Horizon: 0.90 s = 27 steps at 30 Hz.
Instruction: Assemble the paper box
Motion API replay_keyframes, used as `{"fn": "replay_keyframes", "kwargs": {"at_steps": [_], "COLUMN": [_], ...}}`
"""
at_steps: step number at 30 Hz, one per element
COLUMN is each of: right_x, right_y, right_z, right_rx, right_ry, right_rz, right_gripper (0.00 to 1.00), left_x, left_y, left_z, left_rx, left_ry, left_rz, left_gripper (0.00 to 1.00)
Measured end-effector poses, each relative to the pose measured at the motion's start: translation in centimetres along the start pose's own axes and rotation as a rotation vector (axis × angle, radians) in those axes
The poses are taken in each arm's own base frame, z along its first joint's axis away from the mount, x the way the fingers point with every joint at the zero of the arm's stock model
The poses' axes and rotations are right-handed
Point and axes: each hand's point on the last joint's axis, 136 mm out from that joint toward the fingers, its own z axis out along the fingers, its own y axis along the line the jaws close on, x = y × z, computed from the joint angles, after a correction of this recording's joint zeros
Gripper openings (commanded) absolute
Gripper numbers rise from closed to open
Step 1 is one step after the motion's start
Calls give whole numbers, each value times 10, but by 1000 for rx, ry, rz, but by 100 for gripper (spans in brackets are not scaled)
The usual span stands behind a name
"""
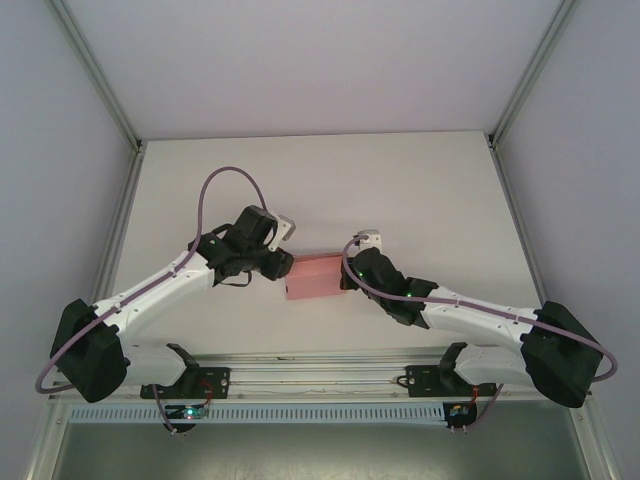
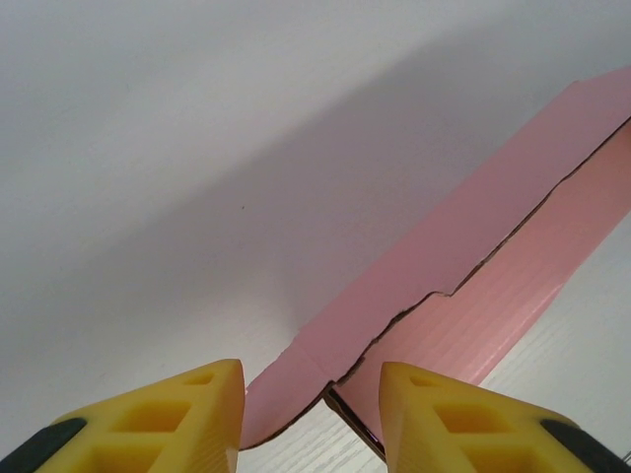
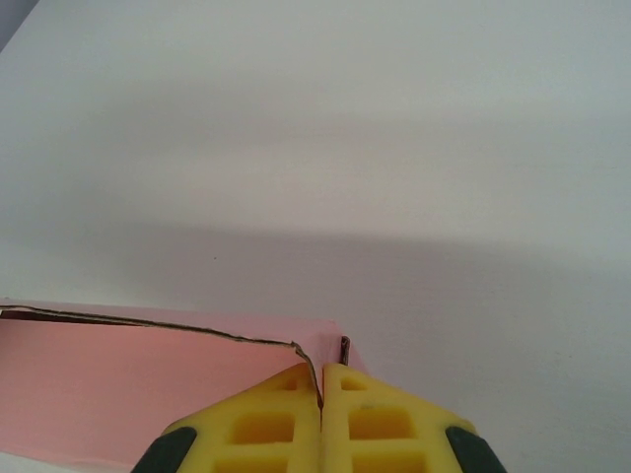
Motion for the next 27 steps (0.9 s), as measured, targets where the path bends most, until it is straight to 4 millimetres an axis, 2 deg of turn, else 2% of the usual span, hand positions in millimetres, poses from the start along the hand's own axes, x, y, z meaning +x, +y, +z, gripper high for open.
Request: {"fn": "replay_keyframes", "kwargs": {"at_steps": [5,9,11,14,16,27], "right_x": [1,2,3,5,5,17], "right_y": [-1,-1,0,2,2,8], "right_z": [-2,-4,-4,-4,-4,-12], "right_rx": [-4,-10,-15,-32,-32,11], "right_ry": [1,2,5,5,-4,-75], "right_rz": [-2,-2,-8,-25,-33,-157], "right_gripper": [0,0,0,0,0,0], "left_x": [4,8,8,8,8,12], "left_y": [4,5,5,-1,-3,-6], "left_z": [0,1,1,0,-1,-2], "left_rx": [-20,-27,-22,7,23,32], "left_ry": [11,20,19,20,19,38], "left_rz": [-2,-5,-14,-31,-56,-238], "left_gripper": [37,22,9,8,1,0]}}
